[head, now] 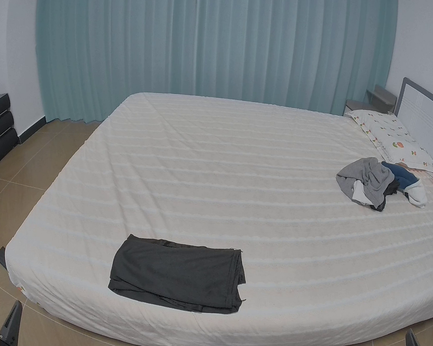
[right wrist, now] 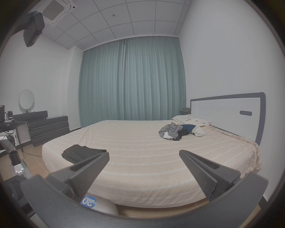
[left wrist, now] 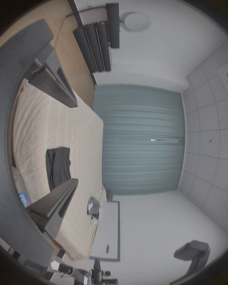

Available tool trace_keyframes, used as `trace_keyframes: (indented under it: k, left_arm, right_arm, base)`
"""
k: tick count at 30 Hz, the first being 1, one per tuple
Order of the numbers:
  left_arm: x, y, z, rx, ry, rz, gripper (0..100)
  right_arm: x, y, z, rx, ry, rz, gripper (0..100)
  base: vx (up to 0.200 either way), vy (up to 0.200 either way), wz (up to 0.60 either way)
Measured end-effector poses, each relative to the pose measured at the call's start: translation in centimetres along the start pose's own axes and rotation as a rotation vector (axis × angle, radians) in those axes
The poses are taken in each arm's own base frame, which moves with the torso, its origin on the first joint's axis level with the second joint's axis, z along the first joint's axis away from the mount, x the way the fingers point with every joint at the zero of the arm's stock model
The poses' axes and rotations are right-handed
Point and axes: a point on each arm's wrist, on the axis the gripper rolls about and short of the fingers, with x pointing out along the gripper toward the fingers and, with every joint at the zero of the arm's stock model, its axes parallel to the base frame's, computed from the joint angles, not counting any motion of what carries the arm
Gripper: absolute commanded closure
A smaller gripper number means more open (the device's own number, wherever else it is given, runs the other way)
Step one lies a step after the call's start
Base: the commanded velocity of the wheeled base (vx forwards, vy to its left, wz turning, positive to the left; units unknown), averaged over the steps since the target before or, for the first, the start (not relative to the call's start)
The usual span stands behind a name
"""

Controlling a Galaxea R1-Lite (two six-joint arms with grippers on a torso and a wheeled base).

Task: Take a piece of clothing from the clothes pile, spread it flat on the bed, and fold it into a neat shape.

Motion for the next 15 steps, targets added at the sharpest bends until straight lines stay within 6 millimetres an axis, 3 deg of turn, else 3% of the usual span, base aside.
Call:
trace_keyframes:
  k: [5,15]
  left_arm:
    - [-0.01,0.21,-0.27,0.01,0.025,0.089,0]
    - [0.0,0.08,-0.43,0.033,0.043,0.026,0]
  right_arm:
    - [0.0,0.0,0.02,0.004,-0.001,0.0,0]
    - [0.01,0.0,0.02,0.002,0.0,0.003,0]
  base:
    - [0.0,0.0,0.0]
    - [0.0,0.0,0.0]
